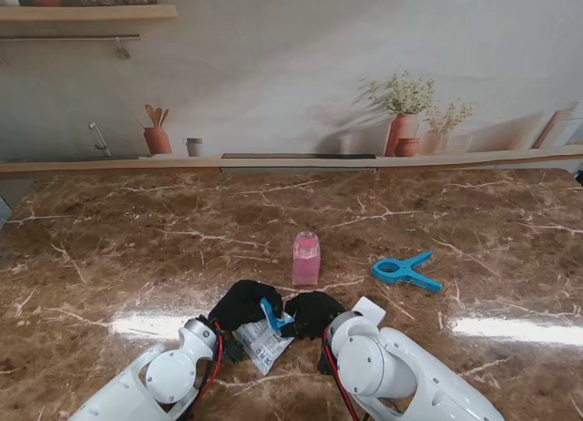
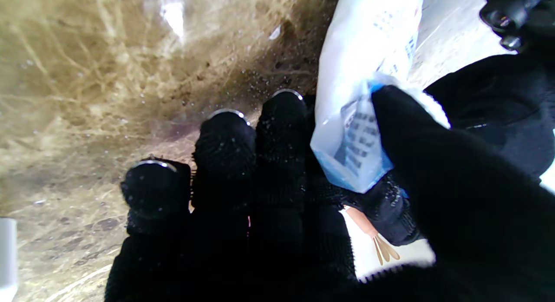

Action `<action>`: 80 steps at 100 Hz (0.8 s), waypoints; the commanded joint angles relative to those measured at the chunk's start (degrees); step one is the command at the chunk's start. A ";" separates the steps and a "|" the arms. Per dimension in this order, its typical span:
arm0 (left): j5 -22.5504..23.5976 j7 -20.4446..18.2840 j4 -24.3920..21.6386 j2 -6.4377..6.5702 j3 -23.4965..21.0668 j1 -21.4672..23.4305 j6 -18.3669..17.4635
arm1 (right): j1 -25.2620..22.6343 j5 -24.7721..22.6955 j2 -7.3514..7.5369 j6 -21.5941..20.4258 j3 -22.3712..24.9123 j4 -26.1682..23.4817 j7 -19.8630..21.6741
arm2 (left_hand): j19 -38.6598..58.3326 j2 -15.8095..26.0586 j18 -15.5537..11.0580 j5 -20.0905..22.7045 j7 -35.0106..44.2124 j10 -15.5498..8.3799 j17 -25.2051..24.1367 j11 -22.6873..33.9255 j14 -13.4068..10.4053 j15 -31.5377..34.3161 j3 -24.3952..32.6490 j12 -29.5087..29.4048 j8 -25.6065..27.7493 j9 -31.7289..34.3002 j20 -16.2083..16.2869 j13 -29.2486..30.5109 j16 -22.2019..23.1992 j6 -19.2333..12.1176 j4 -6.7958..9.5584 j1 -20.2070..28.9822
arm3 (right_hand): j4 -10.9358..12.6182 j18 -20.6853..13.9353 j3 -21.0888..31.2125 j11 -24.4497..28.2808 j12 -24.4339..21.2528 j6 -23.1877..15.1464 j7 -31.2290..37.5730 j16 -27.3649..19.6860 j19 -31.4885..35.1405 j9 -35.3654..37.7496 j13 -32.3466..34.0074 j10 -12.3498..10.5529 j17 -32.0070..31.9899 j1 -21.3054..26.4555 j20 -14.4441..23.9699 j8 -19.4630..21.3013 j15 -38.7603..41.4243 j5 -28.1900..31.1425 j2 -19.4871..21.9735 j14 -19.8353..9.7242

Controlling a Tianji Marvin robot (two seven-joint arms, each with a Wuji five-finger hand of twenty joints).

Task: Fill the seasoning bottle

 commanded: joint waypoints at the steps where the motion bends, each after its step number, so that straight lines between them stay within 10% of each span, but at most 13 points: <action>1: 0.16 -0.46 -0.23 0.07 -0.43 0.62 0.64 | -0.57 -1.03 -0.33 -0.29 -0.45 0.40 0.42 | -2.24 3.19 0.94 0.29 2.39 -1.12 -1.29 -0.59 1.34 -2.63 4.31 -0.81 -1.46 -1.37 1.77 -0.55 2.50 1.98 0.77 0.35 | -0.05 -1.41 4.44 1.82 2.29 -10.32 4.59 1.43 4.28 2.55 2.86 -3.03 1.51 2.37 2.05 5.13 2.37 4.34 -2.45 -2.54; 10: -0.01 -3.36 -1.50 1.06 -1.71 1.09 1.43 | -0.74 -2.50 -0.36 -0.52 -0.36 0.50 -0.37 | -7.20 -0.31 -0.71 -15.03 0.72 -1.52 -8.53 -1.33 0.35 -12.63 8.92 -4.86 -2.36 -11.92 2.10 -9.42 4.75 -0.86 0.66 -8.96 | 0.54 -1.59 5.57 2.33 3.24 -11.37 4.81 1.57 4.62 2.96 3.55 -3.26 2.19 2.32 2.08 7.22 3.14 4.80 -3.00 -2.98; 19: -1.05 -7.28 -3.12 2.25 -3.54 1.68 1.97 | -1.26 -4.85 -0.36 -0.98 -0.06 0.30 -1.56 | -12.97 -2.16 -1.62 -25.14 -4.55 -2.21 -15.20 0.73 -1.45 -15.66 5.74 -16.81 -0.68 -22.83 1.65 -20.56 -6.25 -0.49 2.15 -21.25 | 0.45 -1.58 5.86 2.44 3.63 -11.87 4.71 1.64 4.74 3.25 3.98 -3.29 2.52 2.32 2.07 7.89 3.47 5.08 -3.11 -3.29; 29: -2.43 -9.55 -4.75 2.88 -5.63 2.50 2.93 | -1.85 -6.94 -0.33 -1.51 0.31 -0.18 -2.57 | -16.66 2.55 -1.57 -27.78 -11.08 -2.12 -17.54 -1.17 -1.22 -17.79 -3.11 -17.97 2.74 -25.94 2.46 -24.30 -8.10 2.45 6.44 -31.87 | 0.19 -1.53 5.85 2.30 3.97 -11.97 4.37 1.65 4.71 3.29 3.95 -3.28 2.52 2.27 2.01 8.35 3.56 5.11 -3.06 -3.33; 37: -3.54 -9.89 -6.02 2.92 -6.88 3.28 3.85 | -2.05 -8.99 -0.18 -1.85 0.25 -0.49 -2.97 | -17.52 6.34 -1.88 -29.56 -12.97 -1.77 -18.11 -1.70 -0.86 -17.85 -14.02 -17.90 4.86 -26.62 3.21 -25.18 -7.94 3.10 6.92 -34.59 | 0.09 -1.55 5.85 2.20 4.09 -11.97 4.19 1.72 4.68 3.32 3.73 -3.28 2.32 2.26 2.01 8.56 3.66 5.10 -2.99 -3.39; 56: -3.77 -9.86 -8.13 2.95 -8.03 4.33 6.34 | -2.11 -13.11 -0.12 -3.46 -0.62 -0.50 -4.98 | -18.22 17.76 -2.90 -29.67 -17.19 -0.55 -18.37 -2.29 -0.23 -17.40 -44.51 -17.56 4.58 -25.66 3.23 -25.53 -7.47 7.02 9.78 -31.30 | -0.04 -1.54 5.83 2.07 4.29 -12.40 3.91 1.91 4.64 3.32 3.54 -3.27 2.18 2.27 2.01 9.01 3.97 5.13 -2.93 -3.56; 77: 0.83 -12.48 -9.42 4.24 -7.30 4.02 9.59 | -2.32 -14.28 -0.47 -5.33 -0.75 -0.34 -7.54 | -16.89 14.66 -2.60 -26.60 -25.26 0.72 -17.39 -2.03 0.33 -15.86 -44.60 -17.94 -4.18 -22.54 3.59 -23.67 -7.07 9.77 10.68 -25.13 | -0.24 -1.39 5.92 2.28 4.81 -12.38 3.63 2.00 4.66 3.24 3.71 -3.36 2.31 2.17 2.01 9.36 4.15 5.26 -2.86 -3.66; 80: 1.58 -13.23 -9.54 4.52 -7.19 3.90 10.14 | -2.37 -14.13 -0.50 -5.72 -0.59 -0.29 -7.69 | -16.34 10.74 -2.38 -25.88 -24.35 0.61 -17.22 -1.62 0.36 -15.35 -30.74 -18.23 -6.57 -21.89 3.59 -23.16 -6.89 9.33 8.93 -29.44 | -0.26 -1.38 5.95 2.28 4.83 -12.36 3.61 2.00 4.66 3.25 3.71 -3.33 2.31 2.17 2.01 9.38 4.15 5.28 -2.89 -3.62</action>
